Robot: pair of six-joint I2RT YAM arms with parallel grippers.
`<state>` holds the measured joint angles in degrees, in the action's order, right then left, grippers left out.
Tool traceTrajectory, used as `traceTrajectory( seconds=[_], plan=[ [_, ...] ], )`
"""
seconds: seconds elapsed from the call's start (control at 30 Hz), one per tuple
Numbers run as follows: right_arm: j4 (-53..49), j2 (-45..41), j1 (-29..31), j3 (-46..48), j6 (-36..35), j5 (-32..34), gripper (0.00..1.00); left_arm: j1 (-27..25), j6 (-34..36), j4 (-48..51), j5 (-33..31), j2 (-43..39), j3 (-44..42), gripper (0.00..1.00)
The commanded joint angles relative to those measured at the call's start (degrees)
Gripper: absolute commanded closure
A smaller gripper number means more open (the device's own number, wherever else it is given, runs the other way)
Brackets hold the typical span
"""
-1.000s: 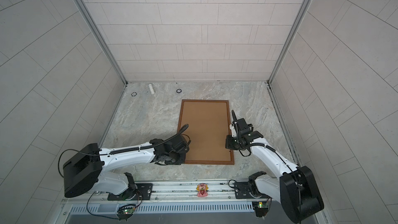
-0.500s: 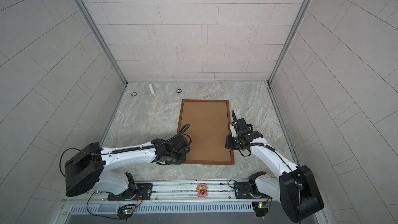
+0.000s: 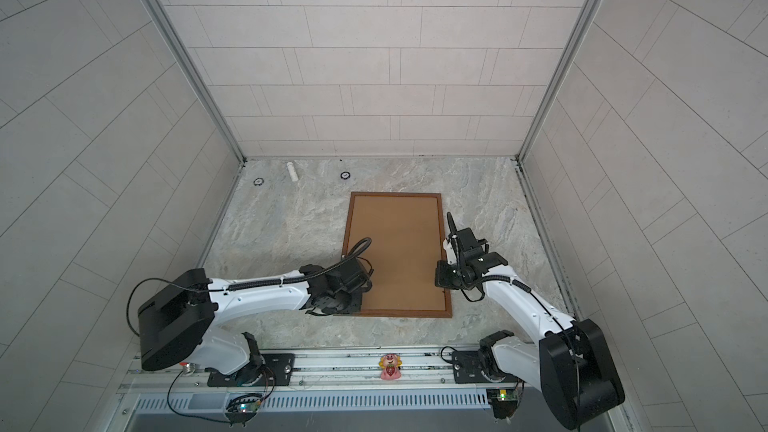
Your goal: Put the photo into the frame
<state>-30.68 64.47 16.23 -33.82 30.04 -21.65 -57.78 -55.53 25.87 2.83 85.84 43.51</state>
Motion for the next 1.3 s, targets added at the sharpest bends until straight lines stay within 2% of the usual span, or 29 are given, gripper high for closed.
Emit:
traceTrajectory(
  seconds=[0.0, 0.2, 0.3, 0.43, 0.57, 0.67, 0.77, 0.93, 1.27],
  plan=[
    [-2.5, -1.9, 0.3, -1.3, -0.2, 0.1, 1.00, 0.1, 0.9, 1.0, -1.5, 2.8, -0.4, 0.97],
    [-4.1, -3.1, 0.4, -3.3, 0.0, -1.2, 1.00, 0.3, 1.8, 0.7, -0.3, 2.5, -1.0, 0.97],
    [-4.5, -3.5, 1.5, -3.5, -0.6, -2.7, 1.00, 1.7, 3.7, 1.0, 2.6, 1.4, 0.7, 0.97],
    [-7.8, -3.8, 7.3, -5.1, -1.4, 0.5, 1.00, 5.7, 5.4, 2.2, 8.1, -5.4, 3.3, 0.98],
    [-7.1, -5.7, 13.5, -4.0, 2.1, 3.0, 1.00, 8.7, 7.6, 6.3, 7.4, -9.7, 5.3, 0.98],
    [-7.4, -7.3, 19.9, -3.3, 5.1, 6.5, 1.00, 10.1, 10.0, 6.8, 6.8, -9.0, 5.8, 0.98],
    [-7.5, -8.0, 26.4, -2.7, 8.0, 9.9, 1.00, 12.0, 11.6, 6.3, 9.0, -7.0, 5.7, 0.98],
    [-4.6, -5.0, 34.3, -0.4, 12.6, 14.5, 1.00, 12.3, 11.4, 1.9, 9.7, -5.8, 3.4, 0.98],
    [1.9, 1.7, 35.5, 1.8, 13.6, 14.3, 1.00, 13.6, 9.7, -1.8, 10.6, -5.3, 0.2, 0.98]
  ],
)
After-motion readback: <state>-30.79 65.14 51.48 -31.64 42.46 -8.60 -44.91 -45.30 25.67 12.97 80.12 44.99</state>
